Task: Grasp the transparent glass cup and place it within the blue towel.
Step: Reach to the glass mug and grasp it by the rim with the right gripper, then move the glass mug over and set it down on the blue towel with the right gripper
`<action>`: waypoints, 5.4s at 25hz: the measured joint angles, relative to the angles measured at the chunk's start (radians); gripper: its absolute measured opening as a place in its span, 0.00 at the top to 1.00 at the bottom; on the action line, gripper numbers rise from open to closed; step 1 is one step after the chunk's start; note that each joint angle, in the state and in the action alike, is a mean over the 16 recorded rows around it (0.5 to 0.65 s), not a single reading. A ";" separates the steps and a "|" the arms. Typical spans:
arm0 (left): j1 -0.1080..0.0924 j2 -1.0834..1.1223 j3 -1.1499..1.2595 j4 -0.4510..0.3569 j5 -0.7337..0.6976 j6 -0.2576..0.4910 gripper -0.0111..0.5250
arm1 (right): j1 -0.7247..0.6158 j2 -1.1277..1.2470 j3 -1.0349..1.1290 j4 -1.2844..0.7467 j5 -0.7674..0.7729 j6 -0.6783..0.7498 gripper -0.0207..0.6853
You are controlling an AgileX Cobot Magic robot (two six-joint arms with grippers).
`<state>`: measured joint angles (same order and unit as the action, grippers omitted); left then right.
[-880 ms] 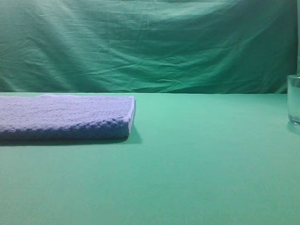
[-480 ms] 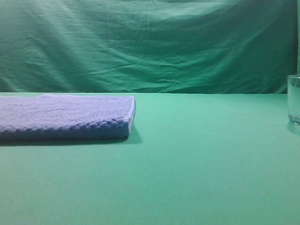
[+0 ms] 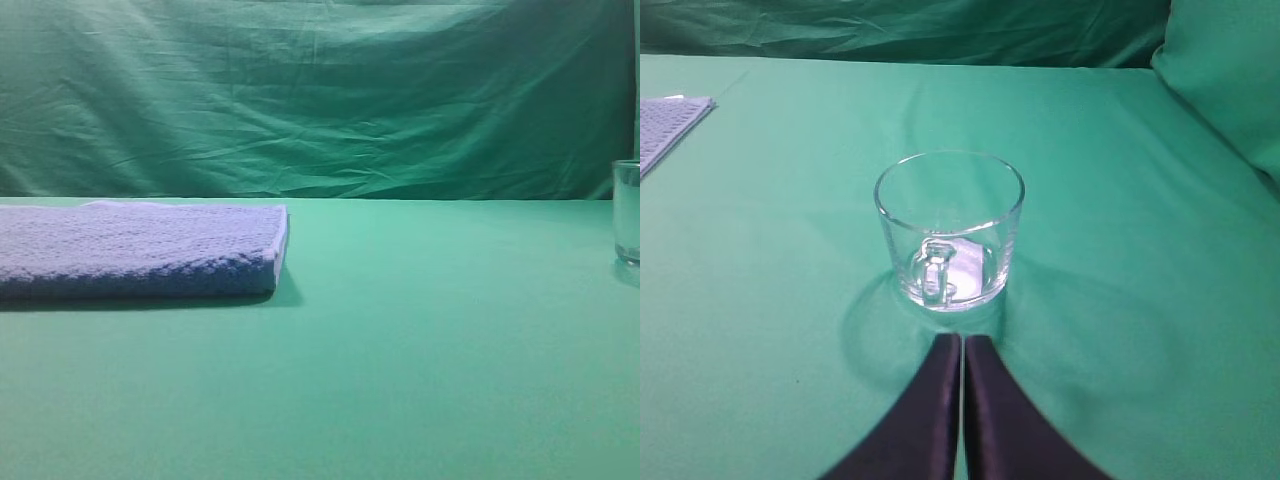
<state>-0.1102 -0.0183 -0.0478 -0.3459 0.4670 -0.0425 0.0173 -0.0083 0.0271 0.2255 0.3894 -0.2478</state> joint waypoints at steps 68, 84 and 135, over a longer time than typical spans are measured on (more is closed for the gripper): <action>0.000 0.000 0.000 0.000 0.000 0.000 0.98 | 0.038 1.390 -0.776 0.049 0.393 -0.164 0.16; 0.000 0.000 0.000 0.000 0.000 0.000 0.98 | 0.038 1.571 -0.826 0.033 0.241 -0.154 0.50; 0.000 0.000 0.000 0.000 0.000 0.000 0.98 | 0.848 2.192 -1.923 0.004 0.505 -0.098 0.82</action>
<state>-0.1102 -0.0183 -0.0478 -0.3459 0.4670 -0.0425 0.8651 2.1839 -1.8957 0.2290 0.8947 -0.3454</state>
